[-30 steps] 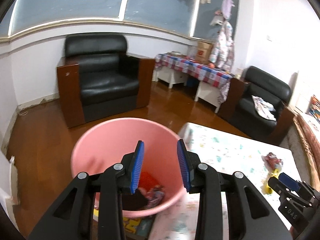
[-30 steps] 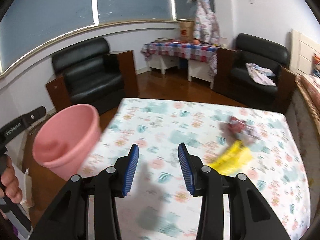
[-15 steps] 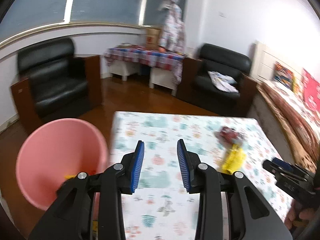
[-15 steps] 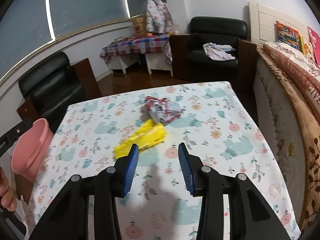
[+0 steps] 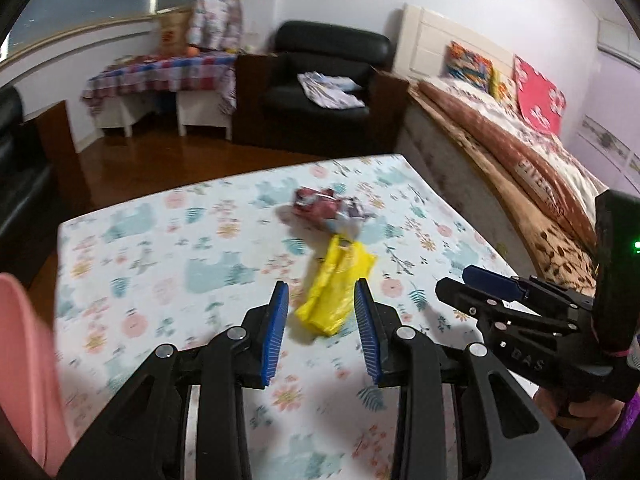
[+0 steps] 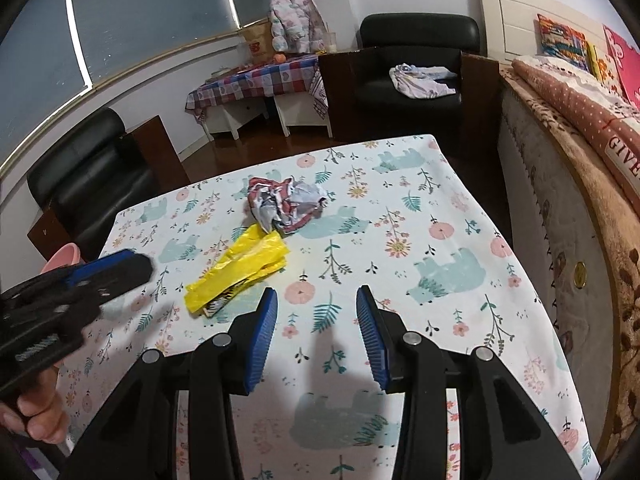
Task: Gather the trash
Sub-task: 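Move both open tools over the yellow bag and crumpled wrapper on the table, then grasp the yellow plastic bag with the left tool while the right tool grasps the crumpled red-white wrapper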
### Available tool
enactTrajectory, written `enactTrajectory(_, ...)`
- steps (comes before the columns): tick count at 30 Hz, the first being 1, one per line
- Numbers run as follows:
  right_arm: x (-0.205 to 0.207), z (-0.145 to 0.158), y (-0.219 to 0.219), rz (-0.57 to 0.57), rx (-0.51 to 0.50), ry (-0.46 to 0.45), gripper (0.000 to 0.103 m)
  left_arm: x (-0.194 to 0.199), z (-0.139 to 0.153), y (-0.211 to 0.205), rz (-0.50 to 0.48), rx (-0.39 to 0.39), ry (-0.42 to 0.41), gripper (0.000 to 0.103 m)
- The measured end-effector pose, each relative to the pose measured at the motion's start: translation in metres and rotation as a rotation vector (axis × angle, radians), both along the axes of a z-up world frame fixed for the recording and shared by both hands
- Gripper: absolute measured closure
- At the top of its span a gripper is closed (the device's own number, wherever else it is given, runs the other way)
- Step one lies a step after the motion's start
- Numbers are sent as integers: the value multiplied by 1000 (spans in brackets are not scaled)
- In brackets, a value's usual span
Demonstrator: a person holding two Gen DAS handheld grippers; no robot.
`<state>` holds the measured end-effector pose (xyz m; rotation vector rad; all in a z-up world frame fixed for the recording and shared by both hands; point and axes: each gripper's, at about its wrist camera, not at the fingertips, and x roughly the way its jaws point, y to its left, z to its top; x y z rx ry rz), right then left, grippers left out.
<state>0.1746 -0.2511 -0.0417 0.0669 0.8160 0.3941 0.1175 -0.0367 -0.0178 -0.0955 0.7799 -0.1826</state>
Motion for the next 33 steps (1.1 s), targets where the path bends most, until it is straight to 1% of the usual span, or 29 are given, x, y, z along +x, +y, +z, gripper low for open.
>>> enactTrajectory(5,9,-2,-5,21,15,25,62,22,-20,-16,-52,30,61,69)
enactTrajectory(9,21,0,-10,40,49,50,62,35,-36,-24,-65,75,99,69)
enactTrajectory(13,34,5,-7,68,65,48,62,40,-46,-27,-53,93,111,69)
enactTrajectory(16,44,10,2,98,57,32,62,40,-50,-26,-45,97,110,69)
enactTrajectory(17,46,11,5,106,53,28,62,39,-50,-26,-42,100,106,78)
enactTrajectory(18,49,11,8,114,47,23,62,38,-50,-26,-41,105,104,84)
enactTrajectory(19,53,12,12,123,39,16,62,37,-50,-26,-43,106,107,85)
enactTrajectory(21,61,13,20,142,37,11,62,34,-49,-23,-36,87,106,87)
enactTrajectory(24,69,13,31,168,37,0,58,26,-46,-18,-16,57,101,88)
enactTrajectory(28,84,10,47,185,67,26,58,15,-42,-8,22,32,99,88)
enactTrajectory(33,94,3,70,223,32,35,57,7,-39,7,71,-1,106,88)
